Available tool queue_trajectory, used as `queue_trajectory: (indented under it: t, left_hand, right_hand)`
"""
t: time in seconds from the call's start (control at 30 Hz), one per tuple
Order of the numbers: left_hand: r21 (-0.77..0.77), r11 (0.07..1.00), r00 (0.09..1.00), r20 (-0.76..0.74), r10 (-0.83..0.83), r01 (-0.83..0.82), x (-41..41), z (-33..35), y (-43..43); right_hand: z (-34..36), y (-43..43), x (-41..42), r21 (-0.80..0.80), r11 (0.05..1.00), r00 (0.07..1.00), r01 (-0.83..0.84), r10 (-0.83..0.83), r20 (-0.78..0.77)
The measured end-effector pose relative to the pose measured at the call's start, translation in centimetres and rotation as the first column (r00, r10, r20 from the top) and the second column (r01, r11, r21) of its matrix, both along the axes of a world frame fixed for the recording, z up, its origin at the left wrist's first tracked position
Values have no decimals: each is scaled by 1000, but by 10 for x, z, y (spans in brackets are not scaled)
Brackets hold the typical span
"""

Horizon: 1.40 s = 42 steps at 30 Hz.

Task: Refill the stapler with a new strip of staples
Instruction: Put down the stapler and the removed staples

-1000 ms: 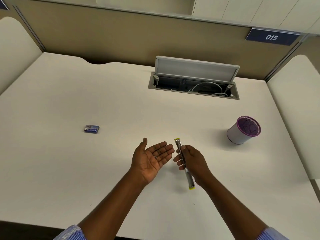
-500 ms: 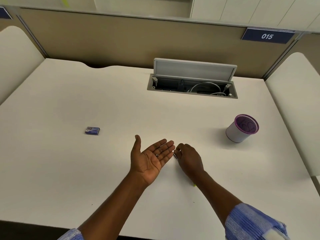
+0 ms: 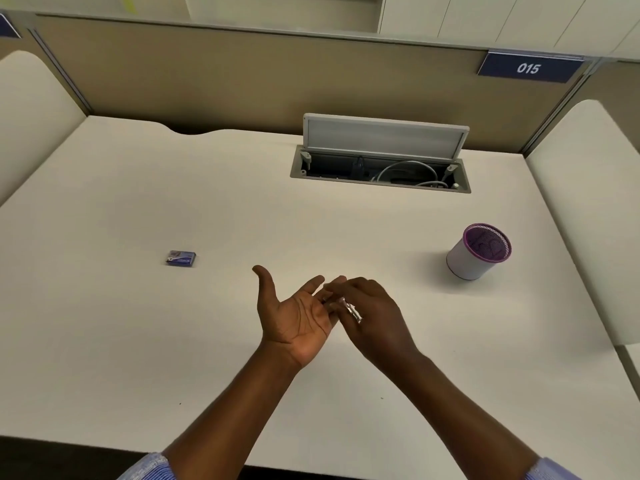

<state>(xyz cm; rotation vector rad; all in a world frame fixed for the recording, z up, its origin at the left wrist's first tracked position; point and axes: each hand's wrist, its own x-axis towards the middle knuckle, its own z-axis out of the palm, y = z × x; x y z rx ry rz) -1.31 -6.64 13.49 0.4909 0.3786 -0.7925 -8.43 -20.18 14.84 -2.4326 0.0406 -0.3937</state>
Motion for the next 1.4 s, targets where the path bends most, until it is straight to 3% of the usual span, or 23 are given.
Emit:
queue_trajectory:
  t: [0.47, 0.53, 0.6, 0.67, 0.73, 0.8, 0.87, 0.93, 0.97, 1.03, 1.1, 1.2, 1.27, 1.4]
  left_hand:
    - [146, 988, 999, -8, -42, 43, -11, 0, -24]
    - [163, 985, 998, 12, -58, 55, -13, 1, -27]
    - [141, 988, 998, 22, -64, 60, -14, 0, -28]
    - [159, 985, 994, 72, -86, 74, -11, -5, -28]
    - [292, 952, 974, 177, -144, 88, -5, -9, -28]
    - [558, 828, 908, 319, -272, 52, -1, -13, -31]
    - [859, 489, 756, 419, -503, -151, 5, -33, -27]
    - [914, 115, 551, 331, -766, -390, 12, -65, -12]
    - [878, 10, 453, 257, -854, -479, 14, -81, -2]
    - [780, -48, 254, 145, -956, -624, 15, -106, 15]
    - [717, -30, 143, 98, -985, -696, 15, -119, 25]
    - [711, -41, 137, 79, -987, -702, 17, -123, 27]
    - [714, -44, 134, 70, -988, -699, 17, -122, 25]
    - [714, -40, 136, 78, -988, -699, 17, -123, 26]
  right_hand:
    - [-14, -1, -5, -149, 989, 1000, 20, -21, -4]
    - [-16, -4, -6, -52, 997, 998, 63, -63, -9]
    - [-16, -8, -5, 157, 978, 990, 139, -132, -57]
    - [-15, -16, -4, 382, 891, 966, 245, -193, -170]
    - [-17, -25, 0, 542, 767, 934, 345, -223, -279]
    - [-18, -36, 3, 682, 612, 916, 400, -234, -327]
    - [-19, -52, 4, 758, 505, 910, 413, -252, -328]
    - [-17, -71, 5, 764, 487, 904, 424, -287, -318]
    - [-16, -82, 6, 753, 494, 897, 435, -315, -311]
    - [-15, -107, 7, 702, 534, 874, 470, -391, -288]
    - [-13, -136, 9, 610, 594, 838, 524, -487, -246]
    - [-10, -180, 12, 308, 705, 761, 639, -637, -120]
    - [-8, -207, 15, 142, 705, 717, 695, -694, -65]
    - [-15, -241, 17, -30, 675, 671, 737, -736, -89]
